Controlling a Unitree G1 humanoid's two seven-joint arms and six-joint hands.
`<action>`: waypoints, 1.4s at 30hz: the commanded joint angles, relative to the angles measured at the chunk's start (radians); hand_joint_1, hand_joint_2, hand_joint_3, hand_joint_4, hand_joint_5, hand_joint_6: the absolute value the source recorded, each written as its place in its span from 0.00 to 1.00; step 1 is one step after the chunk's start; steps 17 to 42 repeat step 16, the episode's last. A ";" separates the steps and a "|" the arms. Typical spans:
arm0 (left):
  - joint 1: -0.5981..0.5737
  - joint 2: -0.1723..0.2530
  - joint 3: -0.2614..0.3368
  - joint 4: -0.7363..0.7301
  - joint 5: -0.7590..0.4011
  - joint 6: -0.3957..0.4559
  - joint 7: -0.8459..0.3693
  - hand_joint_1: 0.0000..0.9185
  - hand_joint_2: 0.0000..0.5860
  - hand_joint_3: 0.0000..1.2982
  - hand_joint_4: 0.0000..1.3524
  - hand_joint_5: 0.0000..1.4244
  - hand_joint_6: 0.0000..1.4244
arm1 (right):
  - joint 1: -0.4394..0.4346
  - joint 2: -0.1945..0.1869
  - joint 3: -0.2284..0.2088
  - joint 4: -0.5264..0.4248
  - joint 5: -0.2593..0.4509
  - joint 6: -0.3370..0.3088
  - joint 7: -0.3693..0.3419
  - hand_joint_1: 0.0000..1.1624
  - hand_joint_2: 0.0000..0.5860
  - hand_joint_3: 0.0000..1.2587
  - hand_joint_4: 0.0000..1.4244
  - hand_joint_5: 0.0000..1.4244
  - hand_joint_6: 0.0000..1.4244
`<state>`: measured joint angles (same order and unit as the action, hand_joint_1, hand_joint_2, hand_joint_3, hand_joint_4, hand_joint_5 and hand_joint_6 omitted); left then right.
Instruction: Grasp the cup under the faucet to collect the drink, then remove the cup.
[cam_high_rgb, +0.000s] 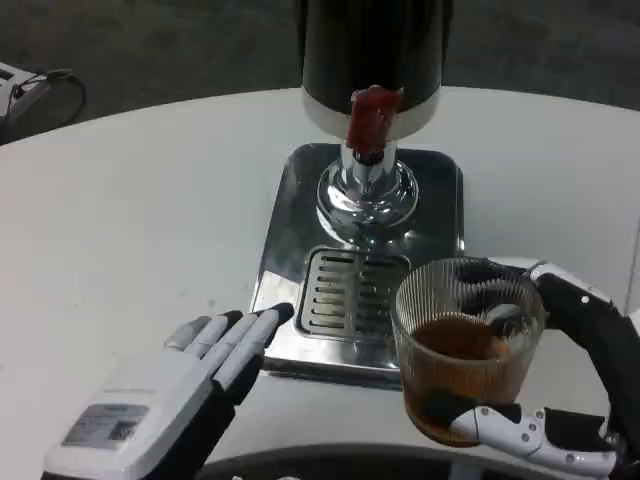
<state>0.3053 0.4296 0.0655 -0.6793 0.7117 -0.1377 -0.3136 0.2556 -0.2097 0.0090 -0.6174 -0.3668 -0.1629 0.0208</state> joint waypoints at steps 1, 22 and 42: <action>0.013 -0.008 0.000 0.006 -0.012 0.013 0.006 0.00 0.28 0.01 0.00 0.00 0.00 | -0.005 0.002 0.000 -0.009 0.015 -0.046 -0.003 0.72 0.28 0.73 0.68 0.70 0.35; 0.009 -0.011 0.016 0.012 -0.028 0.022 0.007 0.00 0.32 0.02 0.00 0.00 0.00 | -0.022 0.003 0.003 0.000 0.015 -0.045 -0.002 0.72 0.28 0.74 0.68 0.70 0.37; 0.009 -0.011 0.016 0.012 -0.028 0.022 0.007 0.00 0.32 0.02 0.00 0.00 0.00 | -0.022 0.003 0.003 0.000 0.015 -0.045 -0.002 0.72 0.28 0.74 0.68 0.70 0.37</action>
